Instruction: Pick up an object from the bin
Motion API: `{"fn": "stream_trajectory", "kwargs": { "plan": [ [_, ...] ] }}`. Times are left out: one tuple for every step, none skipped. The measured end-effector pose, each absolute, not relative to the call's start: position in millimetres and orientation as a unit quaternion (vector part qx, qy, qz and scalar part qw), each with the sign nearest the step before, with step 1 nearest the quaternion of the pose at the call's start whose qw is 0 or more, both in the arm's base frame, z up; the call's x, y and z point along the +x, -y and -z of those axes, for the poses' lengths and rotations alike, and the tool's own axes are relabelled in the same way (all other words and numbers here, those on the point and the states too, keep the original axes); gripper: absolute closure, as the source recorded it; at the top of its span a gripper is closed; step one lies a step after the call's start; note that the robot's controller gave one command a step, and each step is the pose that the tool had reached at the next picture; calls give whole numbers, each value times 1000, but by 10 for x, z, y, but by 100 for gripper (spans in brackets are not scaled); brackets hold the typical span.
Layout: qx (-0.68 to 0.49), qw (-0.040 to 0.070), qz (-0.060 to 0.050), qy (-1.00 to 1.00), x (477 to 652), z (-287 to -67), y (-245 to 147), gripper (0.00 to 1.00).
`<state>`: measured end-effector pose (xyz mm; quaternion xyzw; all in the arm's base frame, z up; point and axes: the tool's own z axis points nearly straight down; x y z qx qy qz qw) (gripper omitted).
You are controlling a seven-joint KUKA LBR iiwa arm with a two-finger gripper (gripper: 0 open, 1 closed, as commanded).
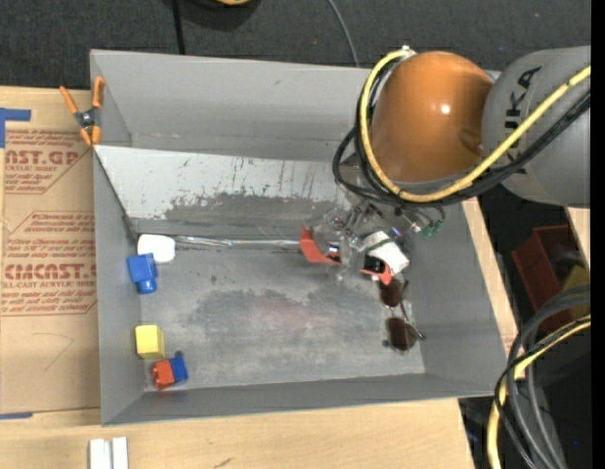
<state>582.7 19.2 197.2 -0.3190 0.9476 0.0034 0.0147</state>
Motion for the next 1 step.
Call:
{"fn": "stream_trajectory", "kwargs": {
  "plan": [
    [-327, 6, -7, -945, 5765, -2176, -272, 100]
  ]
}}
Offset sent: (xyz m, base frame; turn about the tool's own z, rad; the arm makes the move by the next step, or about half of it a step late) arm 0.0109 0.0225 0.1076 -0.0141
